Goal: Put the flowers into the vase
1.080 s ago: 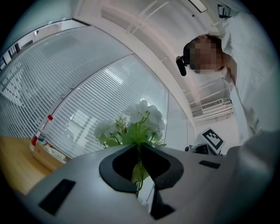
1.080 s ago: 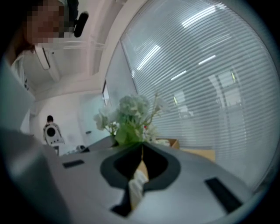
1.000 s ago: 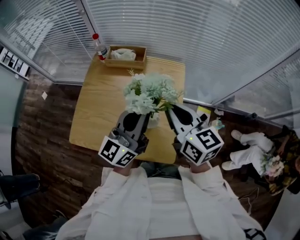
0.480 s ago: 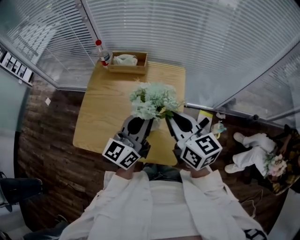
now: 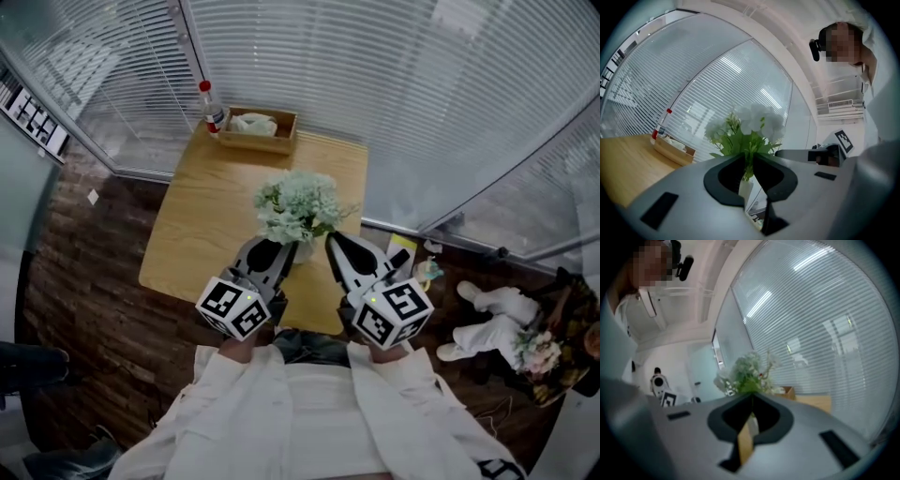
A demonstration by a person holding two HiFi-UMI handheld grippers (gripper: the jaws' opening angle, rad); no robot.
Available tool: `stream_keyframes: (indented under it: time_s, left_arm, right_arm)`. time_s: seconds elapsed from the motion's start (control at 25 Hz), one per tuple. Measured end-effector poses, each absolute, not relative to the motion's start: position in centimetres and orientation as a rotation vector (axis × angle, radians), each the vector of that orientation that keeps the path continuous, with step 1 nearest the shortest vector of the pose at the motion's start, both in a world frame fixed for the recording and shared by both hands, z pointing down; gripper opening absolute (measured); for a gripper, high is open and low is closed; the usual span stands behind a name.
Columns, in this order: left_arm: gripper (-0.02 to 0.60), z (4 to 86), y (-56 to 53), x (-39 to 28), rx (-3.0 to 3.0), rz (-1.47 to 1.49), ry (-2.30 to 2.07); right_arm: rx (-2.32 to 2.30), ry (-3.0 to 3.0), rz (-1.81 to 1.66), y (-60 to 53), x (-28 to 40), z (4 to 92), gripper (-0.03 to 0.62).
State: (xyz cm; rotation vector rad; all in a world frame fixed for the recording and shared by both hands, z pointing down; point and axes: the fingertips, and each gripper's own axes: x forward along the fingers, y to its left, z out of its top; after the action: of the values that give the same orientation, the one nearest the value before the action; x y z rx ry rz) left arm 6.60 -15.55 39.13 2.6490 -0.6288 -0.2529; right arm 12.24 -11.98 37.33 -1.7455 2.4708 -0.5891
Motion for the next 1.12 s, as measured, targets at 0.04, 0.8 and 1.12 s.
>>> stream_keyframes:
  time_s: [0.04,0.8,1.12]
  left_arm:
    - [0.041,39.2,-15.5,6.5,2.647,-0.240,-0.636]
    - [0.041,37.9,-11.1,6.5,2.711,0.080,-0.589]
    - [0.009,35.4,-11.0,7.2,2.754,0.003,-0.645]
  right_arm:
    - [-1.739,2.478,-0.595,-11.8,12.1,37.4,0.014]
    - [-1.629,2.628,-0.547,-9.8,10.5,36.3,0.014]
    - [-1.636,2.692,-0.399,-9.5,9.3,34.9,0.014]
